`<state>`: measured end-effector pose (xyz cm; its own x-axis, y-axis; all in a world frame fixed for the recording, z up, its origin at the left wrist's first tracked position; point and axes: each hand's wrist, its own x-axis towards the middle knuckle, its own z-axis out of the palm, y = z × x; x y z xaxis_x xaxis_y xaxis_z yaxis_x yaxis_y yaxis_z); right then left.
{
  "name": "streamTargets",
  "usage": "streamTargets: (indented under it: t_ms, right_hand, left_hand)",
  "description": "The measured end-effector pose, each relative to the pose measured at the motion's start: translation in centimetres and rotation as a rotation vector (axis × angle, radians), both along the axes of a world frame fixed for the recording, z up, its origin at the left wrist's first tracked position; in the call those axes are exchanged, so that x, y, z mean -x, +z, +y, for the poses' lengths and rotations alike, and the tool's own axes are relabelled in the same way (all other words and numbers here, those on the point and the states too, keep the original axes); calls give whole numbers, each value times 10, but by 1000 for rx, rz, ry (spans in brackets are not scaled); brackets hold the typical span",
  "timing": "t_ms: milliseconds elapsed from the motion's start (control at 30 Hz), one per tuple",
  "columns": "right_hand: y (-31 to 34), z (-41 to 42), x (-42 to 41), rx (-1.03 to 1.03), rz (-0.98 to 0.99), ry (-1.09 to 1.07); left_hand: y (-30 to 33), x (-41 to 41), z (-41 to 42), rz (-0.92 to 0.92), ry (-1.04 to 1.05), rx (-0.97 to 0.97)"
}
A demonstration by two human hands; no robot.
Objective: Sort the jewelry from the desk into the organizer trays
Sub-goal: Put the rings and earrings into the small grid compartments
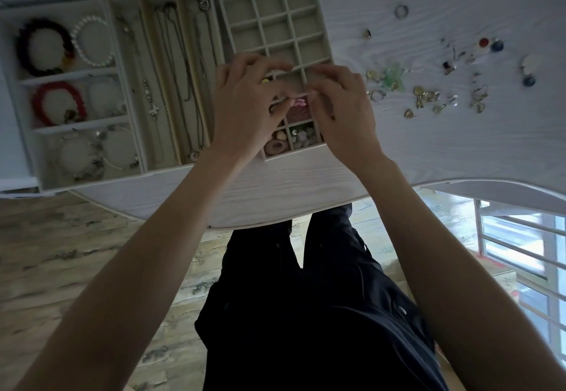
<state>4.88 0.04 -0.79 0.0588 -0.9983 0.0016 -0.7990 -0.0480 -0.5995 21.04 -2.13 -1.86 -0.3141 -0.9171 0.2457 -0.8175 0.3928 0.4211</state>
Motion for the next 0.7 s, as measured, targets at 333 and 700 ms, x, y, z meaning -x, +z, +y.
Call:
streamTargets:
  t_ms: [333,700]
  right_hand:
    - [1,7,-7,-21,55,-74]
    - [3,7,2,-56,50,-52]
  left_hand:
    - [1,7,7,-41,-23,151]
    - [-4,7,13,-94,-70,208]
